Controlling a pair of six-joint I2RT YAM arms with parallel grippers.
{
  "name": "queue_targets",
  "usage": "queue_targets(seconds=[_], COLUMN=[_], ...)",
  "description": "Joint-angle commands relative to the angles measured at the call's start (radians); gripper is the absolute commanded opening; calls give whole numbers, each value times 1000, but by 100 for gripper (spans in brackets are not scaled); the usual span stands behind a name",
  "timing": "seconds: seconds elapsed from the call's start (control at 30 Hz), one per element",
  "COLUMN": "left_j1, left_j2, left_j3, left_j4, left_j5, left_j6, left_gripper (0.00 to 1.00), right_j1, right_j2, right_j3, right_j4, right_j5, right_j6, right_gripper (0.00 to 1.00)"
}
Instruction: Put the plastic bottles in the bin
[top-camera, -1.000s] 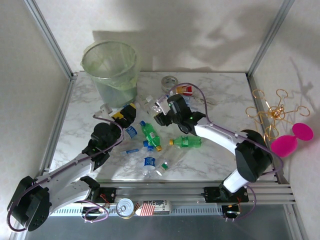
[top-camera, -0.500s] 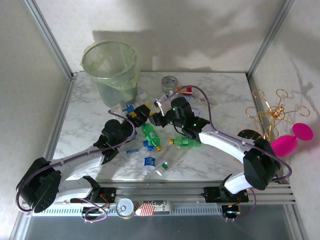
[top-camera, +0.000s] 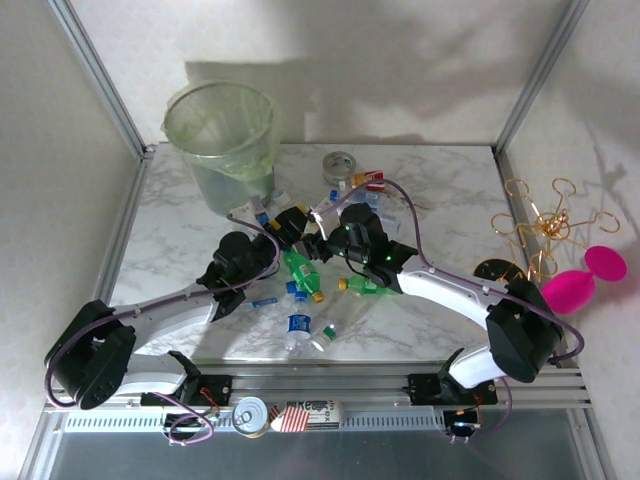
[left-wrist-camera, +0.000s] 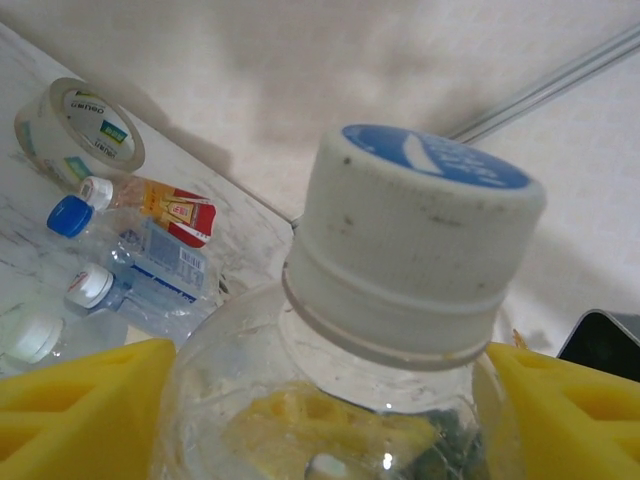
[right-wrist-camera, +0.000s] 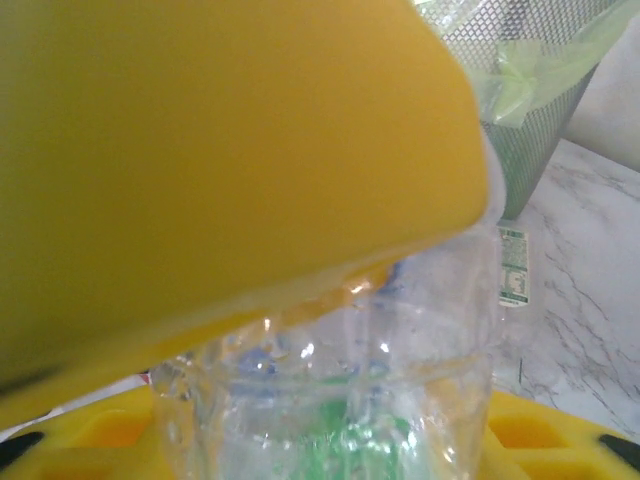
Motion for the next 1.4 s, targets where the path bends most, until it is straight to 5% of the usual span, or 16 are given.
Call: queue_targets(seconds=[0.0, 0.23, 0.33, 0.47, 0.6, 1.03, 1.37], left_j1=[-16, -23, -23, -16, 18, 217, 391], left_j2=[18, 40, 39, 24, 13, 13, 230], left_j3=[51, 65, 77, 123, 177, 513, 909], left_j4=[28, 31, 17, -58, -121, -328, -492], left_j5=[38, 53, 37, -35, -75, -113, -168], left_j6=[-5, -3, 7, 56, 106, 379, 560], left_gripper=[67, 44, 38, 38, 37, 37, 37], right_j1=[19, 19, 18, 18, 18, 4, -43], right_j2=[-40, -53, -54, -66, -104, -253, -264], right_j3=[-19, -26, -26, -35, -65, -212, -256], right_j4=[51, 49, 45, 46, 51, 106, 71], right_j5=[-26, -15, -13, -5, 28, 164, 351], right_j6=[-1, -9, -3, 10, 17, 83, 214], right_gripper=[52, 54, 64, 87, 95, 99, 99])
